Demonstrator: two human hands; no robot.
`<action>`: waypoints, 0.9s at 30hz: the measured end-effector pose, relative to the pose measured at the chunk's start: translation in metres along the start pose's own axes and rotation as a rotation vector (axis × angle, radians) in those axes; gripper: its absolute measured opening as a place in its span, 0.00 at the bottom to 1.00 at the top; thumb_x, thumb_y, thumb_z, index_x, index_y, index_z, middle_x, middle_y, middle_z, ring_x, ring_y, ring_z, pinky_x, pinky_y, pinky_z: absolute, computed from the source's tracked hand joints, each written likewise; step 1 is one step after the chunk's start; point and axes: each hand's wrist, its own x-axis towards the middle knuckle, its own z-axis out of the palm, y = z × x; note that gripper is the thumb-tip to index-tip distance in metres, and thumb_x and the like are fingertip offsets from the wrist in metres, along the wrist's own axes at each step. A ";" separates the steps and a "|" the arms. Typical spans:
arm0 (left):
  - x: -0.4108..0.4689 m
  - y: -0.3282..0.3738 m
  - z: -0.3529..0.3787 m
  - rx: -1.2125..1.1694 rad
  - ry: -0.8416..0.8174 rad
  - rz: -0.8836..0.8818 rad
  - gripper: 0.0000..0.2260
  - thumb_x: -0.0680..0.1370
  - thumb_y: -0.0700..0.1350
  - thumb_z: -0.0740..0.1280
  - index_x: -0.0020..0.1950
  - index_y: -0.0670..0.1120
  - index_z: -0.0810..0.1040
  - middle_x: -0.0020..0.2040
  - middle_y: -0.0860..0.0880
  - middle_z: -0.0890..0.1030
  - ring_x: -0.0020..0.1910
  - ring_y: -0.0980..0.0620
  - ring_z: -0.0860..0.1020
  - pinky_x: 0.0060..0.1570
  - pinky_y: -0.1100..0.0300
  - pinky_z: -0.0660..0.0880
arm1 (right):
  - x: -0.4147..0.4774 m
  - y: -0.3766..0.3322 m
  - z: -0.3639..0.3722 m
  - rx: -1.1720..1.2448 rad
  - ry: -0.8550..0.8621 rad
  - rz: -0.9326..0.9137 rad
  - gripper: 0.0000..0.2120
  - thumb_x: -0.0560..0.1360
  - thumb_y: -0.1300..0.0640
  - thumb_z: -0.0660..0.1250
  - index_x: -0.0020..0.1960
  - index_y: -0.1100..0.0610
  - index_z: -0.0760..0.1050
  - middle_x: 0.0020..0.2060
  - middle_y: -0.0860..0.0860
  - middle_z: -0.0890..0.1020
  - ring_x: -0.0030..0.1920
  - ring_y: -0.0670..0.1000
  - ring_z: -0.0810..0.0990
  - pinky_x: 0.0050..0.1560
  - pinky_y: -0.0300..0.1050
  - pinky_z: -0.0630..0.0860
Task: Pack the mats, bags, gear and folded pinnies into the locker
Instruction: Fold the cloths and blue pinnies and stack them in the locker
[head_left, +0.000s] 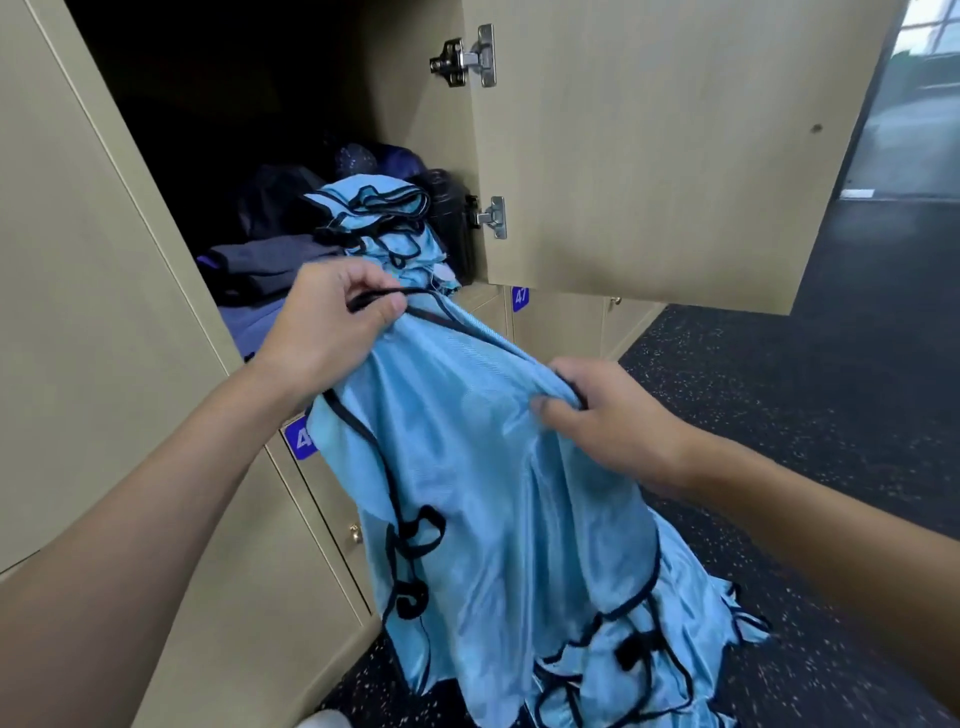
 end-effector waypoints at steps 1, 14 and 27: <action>-0.003 0.000 0.002 0.022 -0.085 -0.012 0.03 0.77 0.40 0.72 0.49 0.44 0.80 0.45 0.48 0.82 0.37 0.69 0.77 0.44 0.75 0.71 | 0.000 -0.003 -0.002 -0.001 0.034 -0.022 0.11 0.79 0.63 0.64 0.38 0.63 0.68 0.29 0.46 0.67 0.26 0.41 0.63 0.27 0.34 0.61; -0.019 0.026 0.030 -0.209 -0.310 0.000 0.08 0.79 0.35 0.67 0.42 0.45 0.81 0.36 0.52 0.83 0.34 0.59 0.77 0.36 0.68 0.72 | -0.007 -0.014 -0.015 0.114 -0.102 0.084 0.12 0.72 0.62 0.74 0.53 0.56 0.75 0.43 0.53 0.84 0.35 0.45 0.80 0.36 0.38 0.78; -0.034 0.043 0.046 -0.221 -0.717 -0.047 0.25 0.73 0.44 0.76 0.68 0.49 0.75 0.58 0.56 0.83 0.55 0.64 0.80 0.54 0.72 0.74 | -0.012 -0.027 -0.016 0.128 -0.036 0.028 0.03 0.75 0.67 0.67 0.44 0.62 0.78 0.32 0.50 0.75 0.30 0.44 0.70 0.31 0.38 0.68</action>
